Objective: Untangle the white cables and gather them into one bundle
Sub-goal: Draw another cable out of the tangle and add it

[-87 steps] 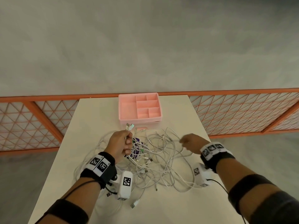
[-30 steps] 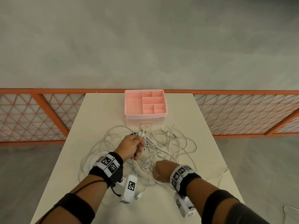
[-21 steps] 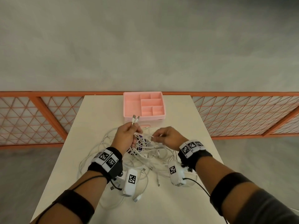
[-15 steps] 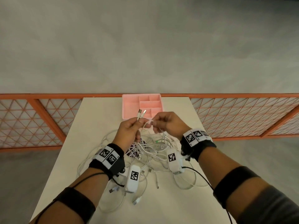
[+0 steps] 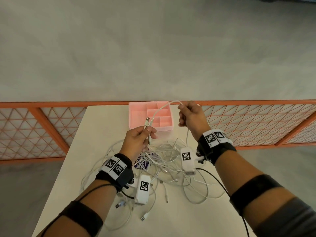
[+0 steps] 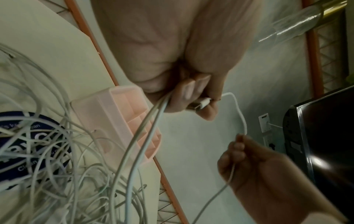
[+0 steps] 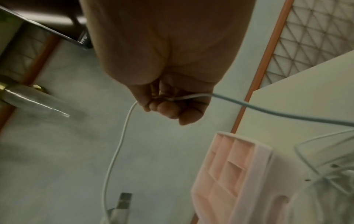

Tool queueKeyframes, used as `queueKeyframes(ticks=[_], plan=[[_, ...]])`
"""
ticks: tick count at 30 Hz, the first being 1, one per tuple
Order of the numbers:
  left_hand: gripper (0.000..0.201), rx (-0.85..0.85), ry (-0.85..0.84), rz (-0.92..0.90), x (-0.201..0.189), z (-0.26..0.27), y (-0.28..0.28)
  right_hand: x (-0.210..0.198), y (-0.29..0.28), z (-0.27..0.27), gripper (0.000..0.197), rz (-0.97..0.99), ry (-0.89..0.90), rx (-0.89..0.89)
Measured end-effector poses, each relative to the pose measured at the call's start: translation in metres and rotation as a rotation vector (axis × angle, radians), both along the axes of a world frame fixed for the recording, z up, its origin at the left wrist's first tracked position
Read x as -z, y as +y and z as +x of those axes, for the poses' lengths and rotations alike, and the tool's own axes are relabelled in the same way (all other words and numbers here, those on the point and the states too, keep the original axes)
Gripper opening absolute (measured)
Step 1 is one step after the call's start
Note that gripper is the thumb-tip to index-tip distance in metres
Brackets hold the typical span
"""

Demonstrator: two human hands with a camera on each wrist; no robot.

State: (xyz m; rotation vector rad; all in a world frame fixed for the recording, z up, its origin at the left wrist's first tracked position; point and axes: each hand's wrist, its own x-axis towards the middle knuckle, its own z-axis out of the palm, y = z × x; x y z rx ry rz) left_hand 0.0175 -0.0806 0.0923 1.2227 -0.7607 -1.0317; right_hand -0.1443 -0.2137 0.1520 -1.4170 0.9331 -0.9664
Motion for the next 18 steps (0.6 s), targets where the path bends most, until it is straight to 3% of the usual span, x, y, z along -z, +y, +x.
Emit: queueKeyframes(ticks=[4, 8, 11, 13, 18], plan=[[0.026, -0.048, -0.011, 0.046, 0.005, 0.005, 0.0, 0.021, -0.001, -0.011, 0.021, 0.017, 0.276, -0.011], [0.027, -0.025, -0.056, 0.106, 0.01, -0.001, 0.001, 0.026, 0.012, -0.008, 0.059, -0.485, 0.803, -0.115], [0.027, 0.014, -0.051, 0.126, 0.011, -0.007, 0.0, 0.027, 0.025, 0.007, 0.039, -0.643, 0.987, -0.302], [0.027, 0.01, -0.045, 0.129, 0.012, -0.009, 0.001, 0.028, 0.028, 0.011, 0.019, -0.548, 0.911, -0.319], [0.027, -0.121, 0.018, 0.204, 0.017, -0.005, 0.002, 0.025, 0.023, 0.004, 0.018, -0.356, 0.529, -0.184]])
